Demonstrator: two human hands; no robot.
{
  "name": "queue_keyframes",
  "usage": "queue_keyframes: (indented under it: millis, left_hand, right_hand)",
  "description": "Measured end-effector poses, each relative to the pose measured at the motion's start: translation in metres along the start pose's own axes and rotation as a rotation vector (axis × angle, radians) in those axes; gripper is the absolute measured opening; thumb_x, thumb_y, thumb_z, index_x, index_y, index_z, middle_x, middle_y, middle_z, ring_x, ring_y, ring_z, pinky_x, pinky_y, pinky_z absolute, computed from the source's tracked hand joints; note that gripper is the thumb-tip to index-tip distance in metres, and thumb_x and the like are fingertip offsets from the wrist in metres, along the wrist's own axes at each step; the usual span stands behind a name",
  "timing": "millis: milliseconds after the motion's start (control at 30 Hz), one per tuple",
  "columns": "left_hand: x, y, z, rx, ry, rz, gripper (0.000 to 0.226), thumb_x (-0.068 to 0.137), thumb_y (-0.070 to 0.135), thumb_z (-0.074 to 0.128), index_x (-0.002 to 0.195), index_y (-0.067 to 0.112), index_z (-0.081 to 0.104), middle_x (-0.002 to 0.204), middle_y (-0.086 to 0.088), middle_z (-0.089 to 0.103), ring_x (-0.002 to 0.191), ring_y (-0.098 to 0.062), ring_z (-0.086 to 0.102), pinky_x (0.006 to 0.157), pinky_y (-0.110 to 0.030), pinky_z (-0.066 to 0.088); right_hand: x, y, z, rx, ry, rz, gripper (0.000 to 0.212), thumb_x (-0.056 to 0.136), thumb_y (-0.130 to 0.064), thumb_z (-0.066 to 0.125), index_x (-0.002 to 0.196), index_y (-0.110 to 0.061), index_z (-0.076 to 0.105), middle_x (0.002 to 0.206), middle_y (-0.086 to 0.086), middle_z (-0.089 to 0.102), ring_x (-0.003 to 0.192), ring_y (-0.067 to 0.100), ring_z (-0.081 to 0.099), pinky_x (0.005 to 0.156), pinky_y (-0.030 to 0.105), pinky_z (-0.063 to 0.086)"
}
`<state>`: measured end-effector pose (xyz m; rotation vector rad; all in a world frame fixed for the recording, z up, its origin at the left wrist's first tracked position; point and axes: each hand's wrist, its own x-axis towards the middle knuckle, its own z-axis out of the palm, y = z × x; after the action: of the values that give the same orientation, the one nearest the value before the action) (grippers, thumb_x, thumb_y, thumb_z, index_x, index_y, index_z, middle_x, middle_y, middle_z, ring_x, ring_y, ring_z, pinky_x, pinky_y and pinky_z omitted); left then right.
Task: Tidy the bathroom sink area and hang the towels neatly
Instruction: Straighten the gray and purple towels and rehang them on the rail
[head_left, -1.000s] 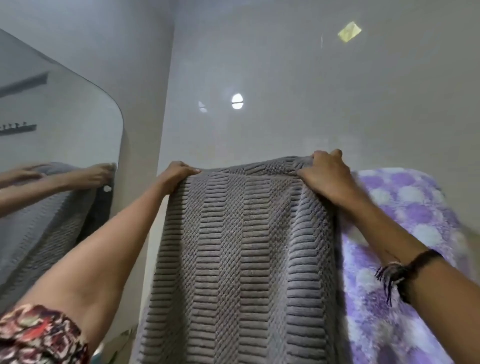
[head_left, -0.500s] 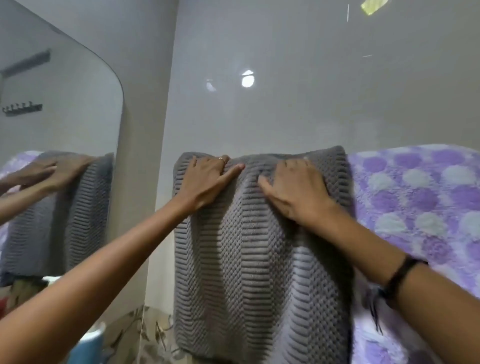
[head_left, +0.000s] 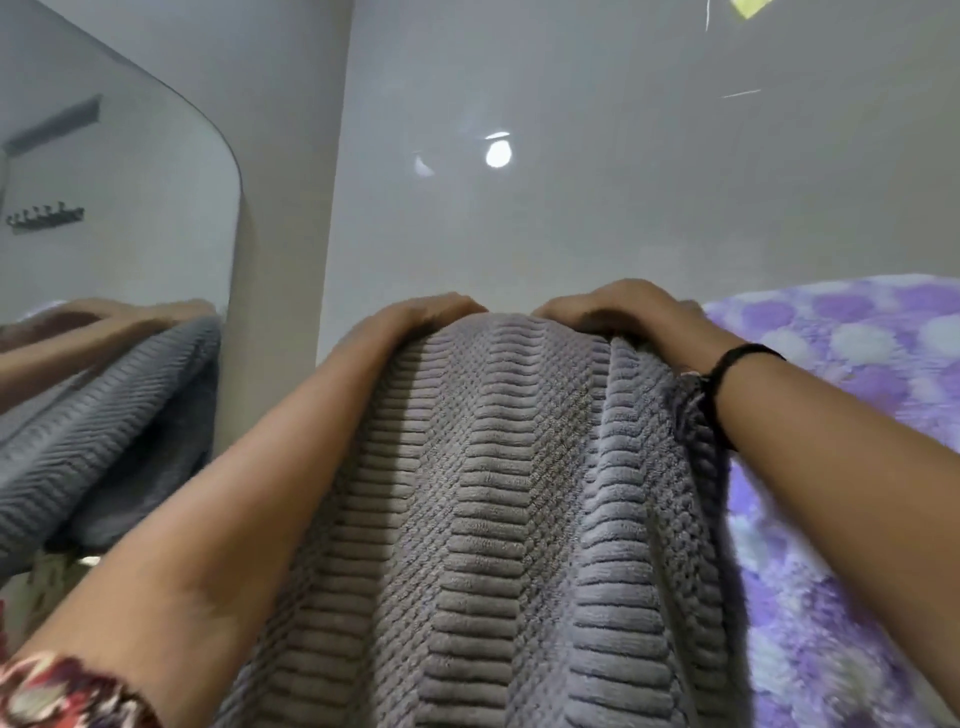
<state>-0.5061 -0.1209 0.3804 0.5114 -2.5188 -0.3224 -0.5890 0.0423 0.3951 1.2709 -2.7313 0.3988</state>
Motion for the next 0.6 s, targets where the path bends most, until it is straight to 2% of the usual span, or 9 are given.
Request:
queue_keyframes:
  millis: [67,133,200,267,333,367,433,533,600]
  left_hand:
    - [-0.005,-0.003,0.01,-0.01,0.226,0.066,0.034,0.095,0.029,0.04,0.096,0.005,0.065,0.105,-0.016,0.064,0.094,-0.024,0.057,0.084,-0.033,0.04]
    - [-0.016,-0.007,0.024,-0.077,0.49,0.04,0.04,0.096,0.035,0.036,0.076,0.01,0.06,0.079,-0.012,0.06,0.073,-0.023,0.053,0.069,-0.033,0.036]
    - [-0.033,-0.009,0.044,-0.061,0.728,0.074,0.044,0.098,0.03,0.032,0.073,0.008,0.061,0.072,-0.011,0.056,0.068,-0.022,0.049,0.065,-0.033,0.033]
    - [-0.05,-0.014,0.067,-0.047,0.87,0.168,0.034,0.098,0.023,0.033,0.09,0.007,0.062,0.088,-0.014,0.062,0.083,-0.024,0.053,0.078,-0.036,0.037]
    - [-0.064,-0.019,0.086,-0.06,0.878,0.183,0.033,0.097,0.024,0.036,0.12,0.011,0.055,0.121,-0.012,0.058,0.113,-0.025,0.049,0.102,-0.04,0.034]
    - [-0.068,-0.021,0.091,-0.079,0.865,0.179,0.037,0.096,0.027,0.036,0.128,0.013,0.049,0.131,-0.01,0.052,0.123,-0.024,0.044,0.108,-0.043,0.03]
    - [-0.067,-0.023,0.093,-0.087,0.852,0.182,0.043,0.095,0.032,0.033,0.133,0.015,0.045,0.138,-0.007,0.047,0.131,-0.023,0.038,0.112,-0.045,0.026]
    - [-0.053,-0.021,0.083,-0.04,0.866,0.179,0.045,0.094,0.036,0.026,0.122,0.013,0.052,0.128,-0.008,0.055,0.126,-0.024,0.043,0.115,-0.048,0.017]
    - [-0.04,-0.018,0.074,-0.01,0.922,0.155,0.042,0.094,0.035,0.025,0.098,0.01,0.058,0.104,-0.011,0.065,0.103,-0.025,0.055,0.112,-0.048,0.021]
  right_hand:
    - [-0.001,-0.001,0.011,-0.031,0.142,-0.074,0.052,0.091,-0.049,0.031,0.114,-0.013,0.061,0.125,0.012,0.061,0.111,0.029,0.059,0.102,0.04,0.042]
    - [-0.007,-0.003,0.022,-0.152,0.43,-0.087,0.048,0.094,-0.042,0.03,0.119,-0.011,0.057,0.132,0.015,0.055,0.117,0.031,0.053,0.096,0.038,0.04]
    - [-0.02,-0.007,0.03,-0.299,0.622,-0.101,0.039,0.096,-0.027,0.032,0.115,-0.005,0.059,0.124,0.018,0.059,0.111,0.033,0.056,0.082,0.035,0.042]
    - [-0.029,-0.013,0.04,-0.433,0.731,-0.132,0.033,0.094,-0.009,0.033,0.11,-0.002,0.061,0.115,0.018,0.062,0.103,0.034,0.059,0.073,0.034,0.041]
    - [-0.037,-0.016,0.052,-0.492,0.809,-0.124,0.033,0.094,-0.006,0.031,0.109,-0.004,0.061,0.113,0.018,0.06,0.102,0.033,0.058,0.079,0.037,0.042]
    - [-0.041,-0.014,0.059,-0.505,0.845,-0.112,0.033,0.096,-0.011,0.03,0.111,-0.004,0.059,0.114,0.018,0.059,0.102,0.033,0.056,0.085,0.04,0.041]
    - [-0.048,-0.006,0.074,-0.514,0.901,-0.089,0.039,0.099,-0.026,0.027,0.117,-0.001,0.052,0.116,0.019,0.057,0.106,0.032,0.053,0.096,0.045,0.036]
    - [-0.049,0.008,0.088,-0.496,0.945,-0.108,0.053,0.098,-0.044,0.025,0.121,0.0,0.044,0.118,0.02,0.056,0.109,0.031,0.051,0.105,0.048,0.028]
    - [-0.042,0.009,0.086,-0.514,0.954,-0.114,0.056,0.096,-0.049,0.024,0.113,-0.001,0.048,0.111,0.019,0.058,0.101,0.03,0.053,0.098,0.046,0.033]
